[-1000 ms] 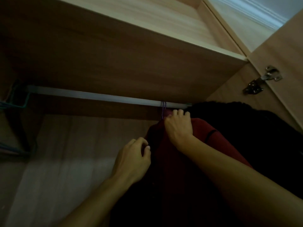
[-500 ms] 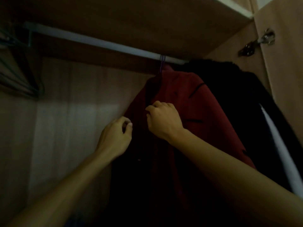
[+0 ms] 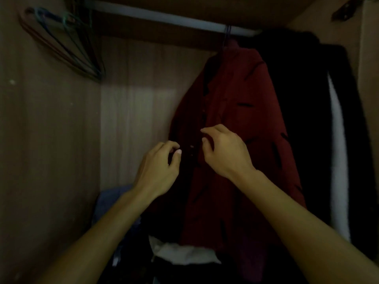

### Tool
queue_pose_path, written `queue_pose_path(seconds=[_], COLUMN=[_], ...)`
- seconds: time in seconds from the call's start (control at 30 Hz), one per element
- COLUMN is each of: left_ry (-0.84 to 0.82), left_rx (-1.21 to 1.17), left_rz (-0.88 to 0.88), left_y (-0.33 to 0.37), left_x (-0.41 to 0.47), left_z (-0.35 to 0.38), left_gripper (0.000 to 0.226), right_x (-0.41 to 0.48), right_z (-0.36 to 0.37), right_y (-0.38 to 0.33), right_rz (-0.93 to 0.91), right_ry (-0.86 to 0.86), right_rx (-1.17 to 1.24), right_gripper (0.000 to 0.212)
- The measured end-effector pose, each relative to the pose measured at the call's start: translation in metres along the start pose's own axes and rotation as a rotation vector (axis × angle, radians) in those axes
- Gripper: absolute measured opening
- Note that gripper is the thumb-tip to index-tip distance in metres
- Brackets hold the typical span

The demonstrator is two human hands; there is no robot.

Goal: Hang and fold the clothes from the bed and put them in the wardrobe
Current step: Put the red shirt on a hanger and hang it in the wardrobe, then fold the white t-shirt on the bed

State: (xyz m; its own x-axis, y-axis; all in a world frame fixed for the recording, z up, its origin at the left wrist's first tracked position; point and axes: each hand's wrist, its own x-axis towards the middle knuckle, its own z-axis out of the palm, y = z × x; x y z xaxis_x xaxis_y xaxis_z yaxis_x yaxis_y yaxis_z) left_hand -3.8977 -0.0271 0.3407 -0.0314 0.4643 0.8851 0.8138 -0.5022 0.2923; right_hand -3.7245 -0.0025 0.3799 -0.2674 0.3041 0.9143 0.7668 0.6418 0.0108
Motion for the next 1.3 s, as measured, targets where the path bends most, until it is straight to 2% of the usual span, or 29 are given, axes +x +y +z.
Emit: queue_pose_path(seconds=[0.17,0.33,0.43,0.53,0.7,0.93,1.1,1.3], left_ry=[-0.128,-0.284,-0.382,-0.442,-0.531,-0.805,-0.977,-1.081], left_rx=[0.027,0.038,-0.040,-0.095,-0.292,-0.596,-0.793,-0.951], left_rz=[-0.036,-0.088,-0.090,-0.085,-0.063,-0.014,0.095,0.262], left_y=[0.043,0.082,0.110,0.136,0.175,0.233,0.320,0.428], left_x=[-0.102,-0.194,-0.233,-0.264,-0.311,-0.396,-0.449,-0.498], left_z=[0.006,0.018,0.028,0.038,0.049,0.064,0.059,0.036], left_gripper=[0.043,0.045,0.046,0.045,0.047,0.051,0.053,0.053], right_x=[-0.101,-0.221,-0.279,-0.330,-0.392,-0.498,-0.557,-0.608], right_z=[-0.030,-0.061,-0.087,-0.120,-0.187,-0.283,-0.372,-0.475], right_y=[-0.003,0.003,0.013,0.013,0.002,-0.047,-0.101,-0.148], right_rz=[0.054,0.087,0.208,0.324,0.492,0.799,1.038,1.192], right_ry=[0.003,-0.057,-0.115,-0.157,-0.129,-0.187,-0.222,-0.095], right_rx=[0.130,0.217,0.199,0.122,-0.086,-0.401,-0.550,-0.708], right_gripper=[0.032,0.028,0.028,0.028,0.026,0.027,0.035,0.029])
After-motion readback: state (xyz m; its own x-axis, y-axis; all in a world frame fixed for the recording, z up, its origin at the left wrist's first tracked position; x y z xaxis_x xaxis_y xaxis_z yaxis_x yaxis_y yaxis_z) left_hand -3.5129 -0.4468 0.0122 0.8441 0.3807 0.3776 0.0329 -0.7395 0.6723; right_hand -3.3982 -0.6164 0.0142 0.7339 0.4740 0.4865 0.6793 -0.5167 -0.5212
